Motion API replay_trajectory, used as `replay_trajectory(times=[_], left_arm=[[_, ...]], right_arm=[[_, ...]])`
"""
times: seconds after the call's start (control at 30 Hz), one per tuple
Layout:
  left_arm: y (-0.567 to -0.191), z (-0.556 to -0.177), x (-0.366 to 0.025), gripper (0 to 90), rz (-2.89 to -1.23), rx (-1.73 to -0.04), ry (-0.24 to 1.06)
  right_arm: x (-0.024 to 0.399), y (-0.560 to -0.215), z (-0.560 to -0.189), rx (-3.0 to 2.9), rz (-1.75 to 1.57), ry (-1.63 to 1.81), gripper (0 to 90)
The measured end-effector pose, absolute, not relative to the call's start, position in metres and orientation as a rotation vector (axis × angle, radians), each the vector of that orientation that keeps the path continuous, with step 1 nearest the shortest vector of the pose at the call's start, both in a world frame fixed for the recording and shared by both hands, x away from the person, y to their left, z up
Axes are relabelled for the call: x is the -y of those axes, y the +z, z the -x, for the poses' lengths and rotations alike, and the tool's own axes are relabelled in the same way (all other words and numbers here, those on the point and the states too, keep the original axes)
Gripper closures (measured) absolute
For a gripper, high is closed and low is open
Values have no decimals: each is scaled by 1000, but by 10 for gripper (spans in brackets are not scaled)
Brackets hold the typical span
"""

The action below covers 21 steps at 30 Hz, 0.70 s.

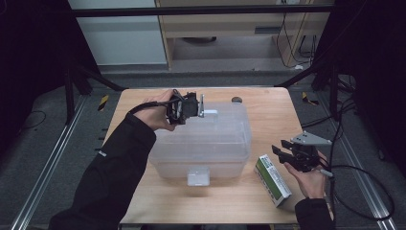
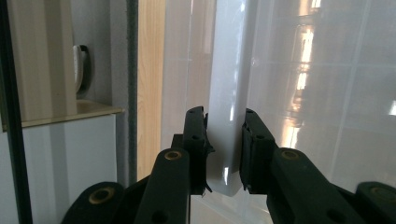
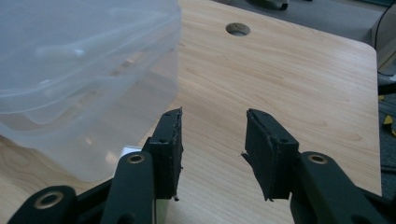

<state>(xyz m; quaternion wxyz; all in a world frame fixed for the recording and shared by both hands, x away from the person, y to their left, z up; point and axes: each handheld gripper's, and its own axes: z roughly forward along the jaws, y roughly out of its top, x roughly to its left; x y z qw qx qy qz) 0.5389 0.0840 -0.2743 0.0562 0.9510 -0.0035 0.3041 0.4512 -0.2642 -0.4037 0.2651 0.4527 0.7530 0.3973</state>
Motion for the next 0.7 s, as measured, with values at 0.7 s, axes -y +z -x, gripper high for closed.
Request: replay_trajectory(times=[0.7], left_arm=[[-265,-556,-83,735,-2864,-27,973]], right_arm=[[232,-383,-440,-2203,-1140,1213,814]])
